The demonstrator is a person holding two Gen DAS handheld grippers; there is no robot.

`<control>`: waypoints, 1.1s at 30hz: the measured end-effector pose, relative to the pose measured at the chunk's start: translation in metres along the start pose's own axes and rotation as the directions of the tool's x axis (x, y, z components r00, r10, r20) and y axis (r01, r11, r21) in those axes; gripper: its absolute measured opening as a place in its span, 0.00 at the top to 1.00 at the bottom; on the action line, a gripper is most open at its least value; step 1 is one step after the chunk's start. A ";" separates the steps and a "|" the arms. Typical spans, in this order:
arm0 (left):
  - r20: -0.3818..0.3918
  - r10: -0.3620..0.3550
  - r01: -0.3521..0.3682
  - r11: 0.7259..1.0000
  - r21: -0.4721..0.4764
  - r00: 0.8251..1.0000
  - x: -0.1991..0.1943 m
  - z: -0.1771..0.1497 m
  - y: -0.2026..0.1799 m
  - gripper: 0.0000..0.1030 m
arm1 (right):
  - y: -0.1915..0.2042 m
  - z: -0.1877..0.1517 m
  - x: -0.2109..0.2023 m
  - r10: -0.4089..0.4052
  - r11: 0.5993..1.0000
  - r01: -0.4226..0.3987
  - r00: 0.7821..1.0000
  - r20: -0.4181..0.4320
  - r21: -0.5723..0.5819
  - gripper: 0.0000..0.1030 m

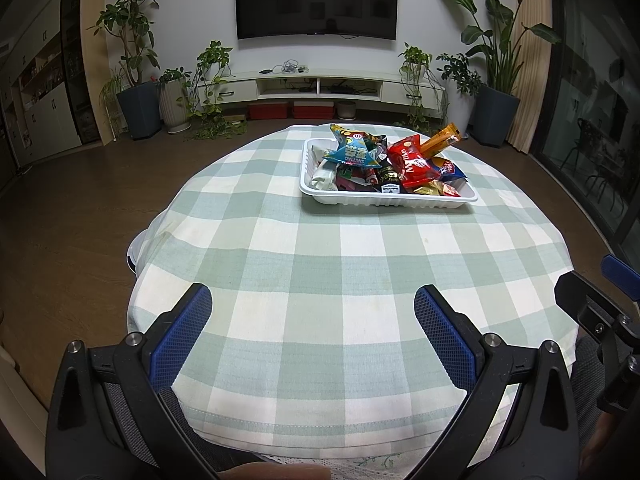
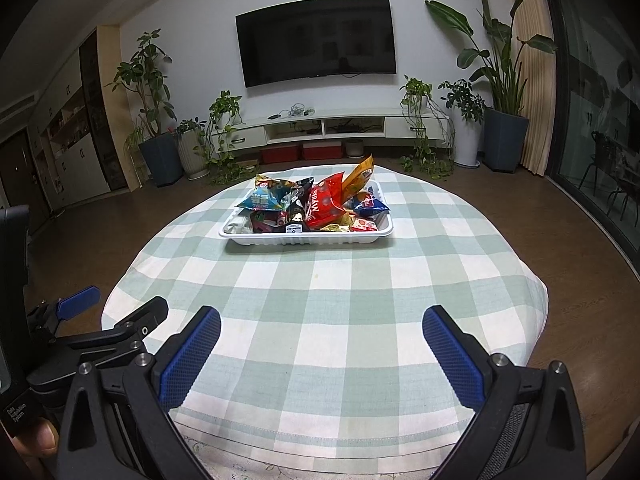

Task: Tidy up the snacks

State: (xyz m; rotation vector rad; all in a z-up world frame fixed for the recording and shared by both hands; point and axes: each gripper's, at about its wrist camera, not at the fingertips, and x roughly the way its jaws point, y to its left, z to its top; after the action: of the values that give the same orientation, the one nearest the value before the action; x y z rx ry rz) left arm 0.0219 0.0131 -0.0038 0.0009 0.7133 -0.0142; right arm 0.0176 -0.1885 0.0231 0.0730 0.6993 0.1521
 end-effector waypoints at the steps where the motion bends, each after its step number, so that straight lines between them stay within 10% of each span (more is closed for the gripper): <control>1: -0.001 0.000 0.000 1.000 0.000 1.000 0.000 0.000 0.000 0.00 | 0.000 0.001 0.000 0.000 1.000 0.000 1.000 0.000 0.000 0.00; 33: -0.004 0.000 0.000 1.000 0.003 1.000 0.000 0.000 -0.001 0.00 | 0.002 0.003 -0.003 0.000 1.000 0.000 1.000 -0.006 0.001 0.00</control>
State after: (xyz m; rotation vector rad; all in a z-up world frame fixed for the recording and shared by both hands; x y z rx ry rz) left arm 0.0219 0.0122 -0.0040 0.0044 0.7171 -0.0151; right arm 0.0170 -0.1876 0.0281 0.0733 0.7054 0.1521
